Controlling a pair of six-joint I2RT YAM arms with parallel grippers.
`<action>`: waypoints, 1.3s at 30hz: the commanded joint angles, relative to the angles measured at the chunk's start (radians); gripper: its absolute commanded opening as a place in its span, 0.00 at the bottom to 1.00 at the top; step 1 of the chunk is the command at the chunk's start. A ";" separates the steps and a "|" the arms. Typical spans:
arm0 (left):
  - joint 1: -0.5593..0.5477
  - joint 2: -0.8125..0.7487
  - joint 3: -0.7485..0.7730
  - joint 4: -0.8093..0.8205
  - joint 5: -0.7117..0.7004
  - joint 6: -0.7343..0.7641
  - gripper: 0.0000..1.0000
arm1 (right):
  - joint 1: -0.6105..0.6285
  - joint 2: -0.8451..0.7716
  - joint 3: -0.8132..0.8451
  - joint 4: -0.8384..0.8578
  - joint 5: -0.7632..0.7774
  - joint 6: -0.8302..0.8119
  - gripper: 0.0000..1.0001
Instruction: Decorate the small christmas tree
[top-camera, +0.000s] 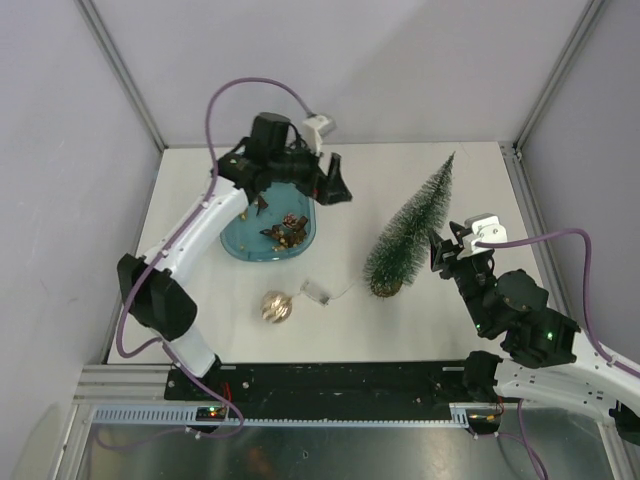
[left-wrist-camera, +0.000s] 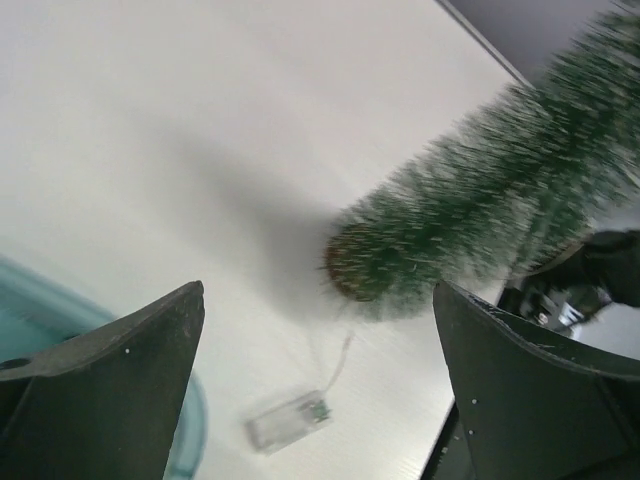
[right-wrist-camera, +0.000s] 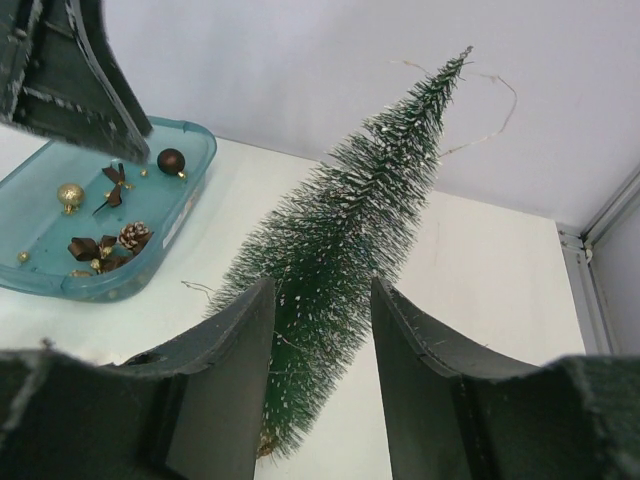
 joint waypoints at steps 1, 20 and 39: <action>0.138 -0.066 -0.028 0.017 -0.007 0.020 1.00 | 0.004 0.003 0.031 0.020 0.009 0.010 0.48; 0.385 0.166 -0.150 0.064 -0.392 0.149 0.92 | 0.004 0.027 0.031 0.011 -0.019 0.025 0.48; 0.405 0.361 -0.117 0.087 -0.701 0.189 0.77 | -0.020 0.030 0.030 -0.029 -0.029 0.054 0.46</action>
